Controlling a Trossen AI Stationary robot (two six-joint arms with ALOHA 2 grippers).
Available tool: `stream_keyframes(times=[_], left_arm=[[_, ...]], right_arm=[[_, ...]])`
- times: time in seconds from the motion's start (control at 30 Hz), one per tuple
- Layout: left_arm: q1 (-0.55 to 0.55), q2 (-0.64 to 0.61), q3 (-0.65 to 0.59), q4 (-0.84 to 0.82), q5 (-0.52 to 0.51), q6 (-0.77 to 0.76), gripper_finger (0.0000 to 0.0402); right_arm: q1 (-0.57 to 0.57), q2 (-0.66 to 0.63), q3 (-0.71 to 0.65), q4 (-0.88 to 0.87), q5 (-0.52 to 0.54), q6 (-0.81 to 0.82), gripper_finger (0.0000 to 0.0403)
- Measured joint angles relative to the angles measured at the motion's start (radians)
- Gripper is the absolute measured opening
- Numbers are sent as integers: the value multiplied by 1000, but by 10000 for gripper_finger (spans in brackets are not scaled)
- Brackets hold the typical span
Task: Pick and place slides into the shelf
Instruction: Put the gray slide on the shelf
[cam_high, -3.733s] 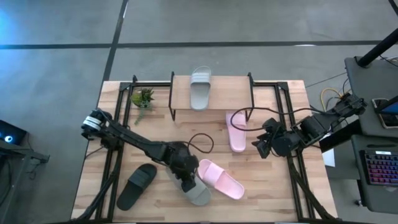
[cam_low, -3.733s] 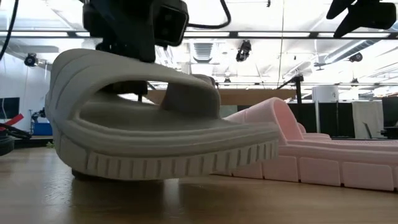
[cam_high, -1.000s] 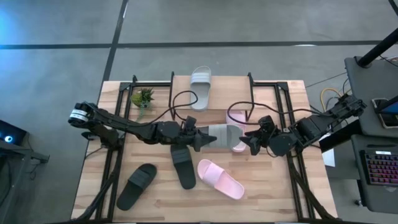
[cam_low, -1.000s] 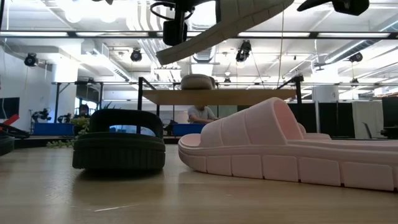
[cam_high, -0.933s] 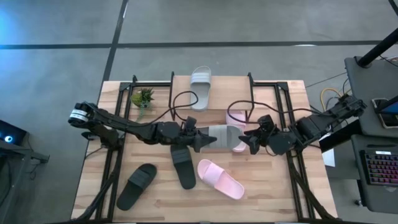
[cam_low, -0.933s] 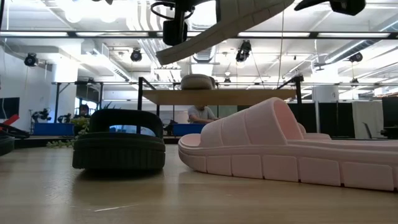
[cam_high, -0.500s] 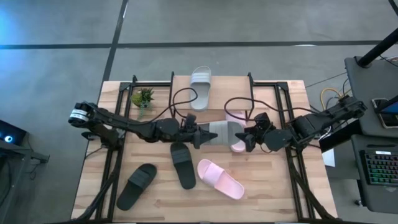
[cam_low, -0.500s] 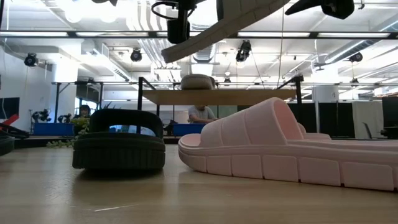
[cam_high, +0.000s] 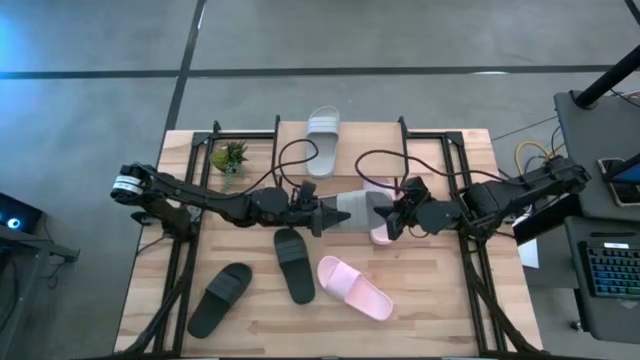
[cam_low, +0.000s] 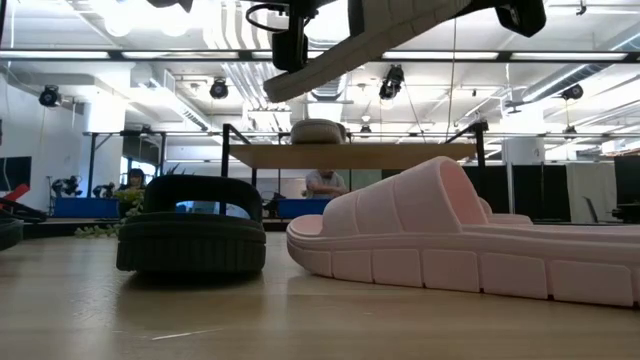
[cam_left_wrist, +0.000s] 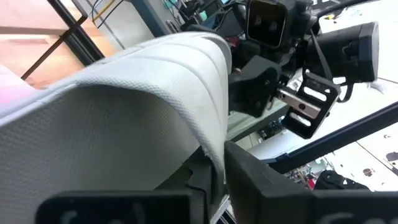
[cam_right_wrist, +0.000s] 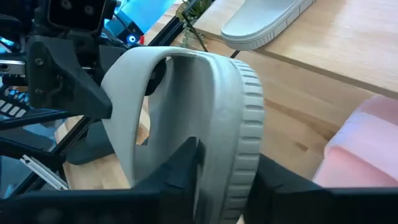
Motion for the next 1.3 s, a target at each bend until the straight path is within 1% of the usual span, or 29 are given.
stream_keyframes(times=[0.07, 0.13, 0.2, 0.3, 0.47, 0.57, 0.67, 0.8, 0.87, 0.93, 0.97, 1.0, 1.1, 1.17, 1.2, 1.3], left_arm=[[0, 0, 0, -3, 2, 0, 38], [0, -7, -1, -7, 10, 0, 51], [0, -22, -1, -51, 23, 0, 63], [0, -49, -1, -195, 22, 0, 82], [2, -87, -2, -434, -54, 0, 119], [3, -115, -2, -528, -95, -1, 141], [5, -132, -2, -604, -152, 15, 154], [15, -144, -2, -625, -282, 77, 157], [37, -145, -2, -622, -304, 83, 157], [56, -144, -2, -625, -304, 82, 157], [63, -144, -2, -624, -303, 82, 157], [68, -144, -2, -623, -300, 82, 157], [77, -142, -2, -622, -271, 84, 157], [77, -142, -2, -623, -266, 84, 157], [78, -142, -2, -625, -266, 84, 157], [77, -141, -2, -627, -265, 84, 157]], right_arm=[[-2, 0, 0, -3, -6, -3, 40], [-1, 0, 0, -10, -3, -3, 24], [-1, -5, 0, -29, 4, -2, 24], [0, -19, 0, -76, 4, 1, 31], [-1, -49, 0, -141, 32, 20, 31], [-25, -82, 0, -194, 34, 8, 30], [-82, -114, 25, -260, -19, -71, 30], [-198, -138, 88, -344, -124, -234, 30], [-269, -138, 134, -386, -149, -304, 30], [-349, -132, 183, -434, -154, -363, 30], [-394, -125, 204, -455, -175, -391, 30], [-450, -116, 224, -475, -243, -421, 30], [-602, -87, 249, -510, -537, -509, 30], [-641, -69, 245, -508, -699, -549, 29], [-645, -61, 237, -502, -753, -563, 29], [-636, -21, 212, -536, -847, -589, 29]])
